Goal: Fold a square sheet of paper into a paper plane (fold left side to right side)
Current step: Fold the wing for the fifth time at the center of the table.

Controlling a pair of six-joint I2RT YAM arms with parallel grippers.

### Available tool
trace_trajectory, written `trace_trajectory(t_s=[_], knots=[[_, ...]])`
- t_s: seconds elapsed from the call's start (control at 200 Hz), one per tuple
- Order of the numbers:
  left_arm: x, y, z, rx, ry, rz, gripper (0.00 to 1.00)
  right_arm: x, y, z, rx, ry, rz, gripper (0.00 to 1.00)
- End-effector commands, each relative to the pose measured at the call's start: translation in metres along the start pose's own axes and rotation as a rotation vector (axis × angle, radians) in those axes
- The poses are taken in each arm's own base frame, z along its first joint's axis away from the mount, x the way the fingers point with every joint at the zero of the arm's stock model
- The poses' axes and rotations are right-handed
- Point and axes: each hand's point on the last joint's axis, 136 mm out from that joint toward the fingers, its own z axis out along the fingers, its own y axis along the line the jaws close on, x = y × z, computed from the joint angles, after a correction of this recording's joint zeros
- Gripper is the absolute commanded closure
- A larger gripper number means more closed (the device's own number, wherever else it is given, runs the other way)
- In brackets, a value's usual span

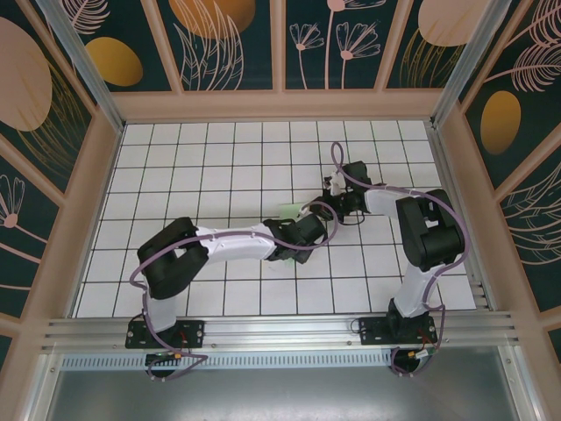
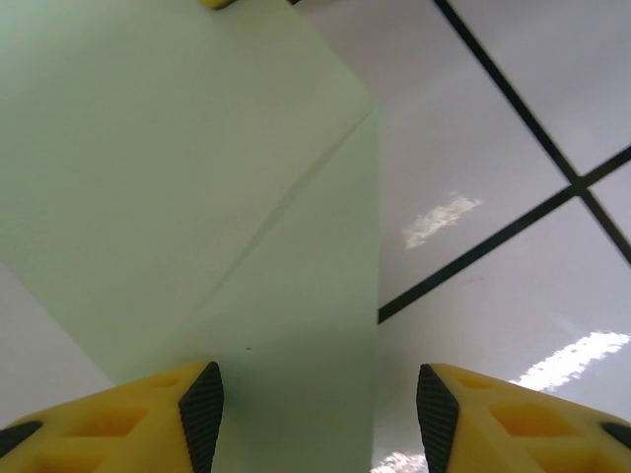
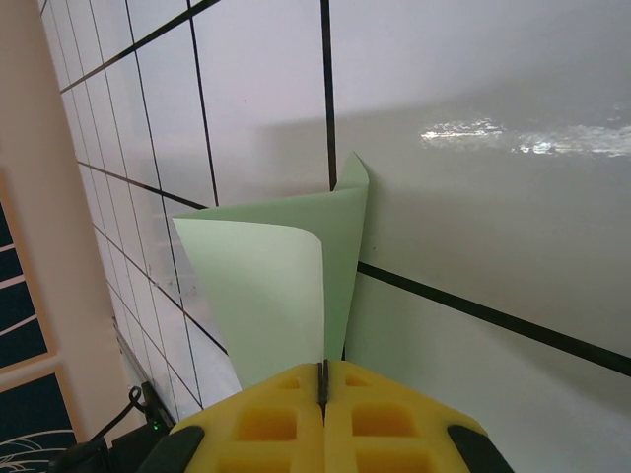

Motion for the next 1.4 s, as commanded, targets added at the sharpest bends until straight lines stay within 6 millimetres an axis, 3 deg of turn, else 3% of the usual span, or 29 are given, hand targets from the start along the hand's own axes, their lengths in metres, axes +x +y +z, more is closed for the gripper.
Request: trace_trajectory(t_s=[0.0,0.711,0.976,1.141,1.291,1.396], knots=[[0.004,0.007,0.002,-0.095,0.014,0.021,0.44,-0.002,0.003,0.003,0.004,0.010,0.006,0.94],[0.018,0.009,0.013,-0.133,0.043,0.023,0.69,0.000,-0.002,0.005,0.019,0.022,0.006,0.94],[0.020,0.009,0.013,-0.128,0.041,0.008,0.84,-0.001,0.000,0.002,0.020,0.015,-0.008,0.91],[0.009,0.002,0.005,-0.088,0.016,-0.002,0.91,-0.014,0.009,-0.016,0.027,-0.062,-0.045,0.75],[-0.001,-0.003,0.001,-0.009,0.013,-0.040,0.97,-0.032,0.023,-0.057,0.035,-0.207,-0.089,0.55],[-0.009,-0.006,-0.002,0.088,0.013,-0.097,0.98,-0.036,0.018,-0.085,0.059,-0.293,-0.090,0.44]])
